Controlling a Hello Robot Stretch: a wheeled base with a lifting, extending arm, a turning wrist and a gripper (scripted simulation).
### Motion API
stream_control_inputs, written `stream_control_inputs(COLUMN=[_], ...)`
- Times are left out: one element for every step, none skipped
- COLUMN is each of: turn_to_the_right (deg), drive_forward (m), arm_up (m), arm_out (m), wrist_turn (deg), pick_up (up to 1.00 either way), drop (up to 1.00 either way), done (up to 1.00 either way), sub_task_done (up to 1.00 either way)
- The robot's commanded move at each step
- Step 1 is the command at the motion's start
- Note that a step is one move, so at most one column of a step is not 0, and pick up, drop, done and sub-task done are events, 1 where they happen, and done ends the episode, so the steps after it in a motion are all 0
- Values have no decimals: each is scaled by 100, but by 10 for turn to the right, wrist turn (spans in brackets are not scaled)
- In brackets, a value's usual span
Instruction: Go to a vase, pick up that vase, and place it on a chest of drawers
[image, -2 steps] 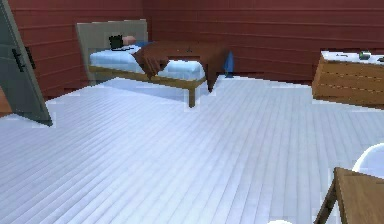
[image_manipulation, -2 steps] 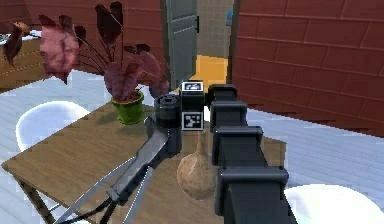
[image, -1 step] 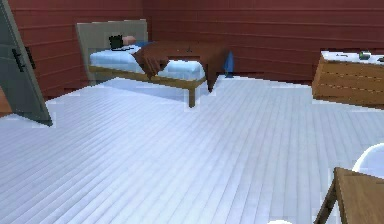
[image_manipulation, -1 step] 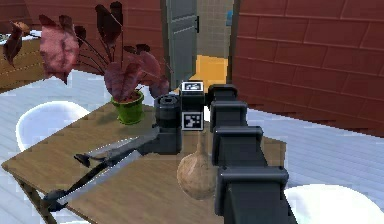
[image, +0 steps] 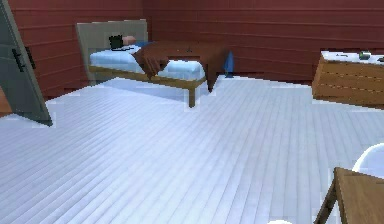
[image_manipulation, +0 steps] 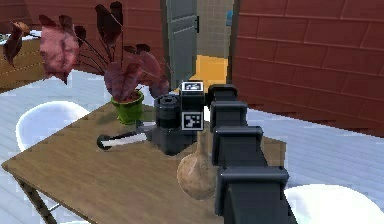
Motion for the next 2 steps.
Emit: stream_control_inputs(turn_to_the_right=[0,0], drive_forward=[0,0], arm_up=[0,0], arm_out=[0,0], wrist_turn=[450,150], pick_up=[0,0], drop=[0,0], done=[0,0], sub_task_done=[0,0])
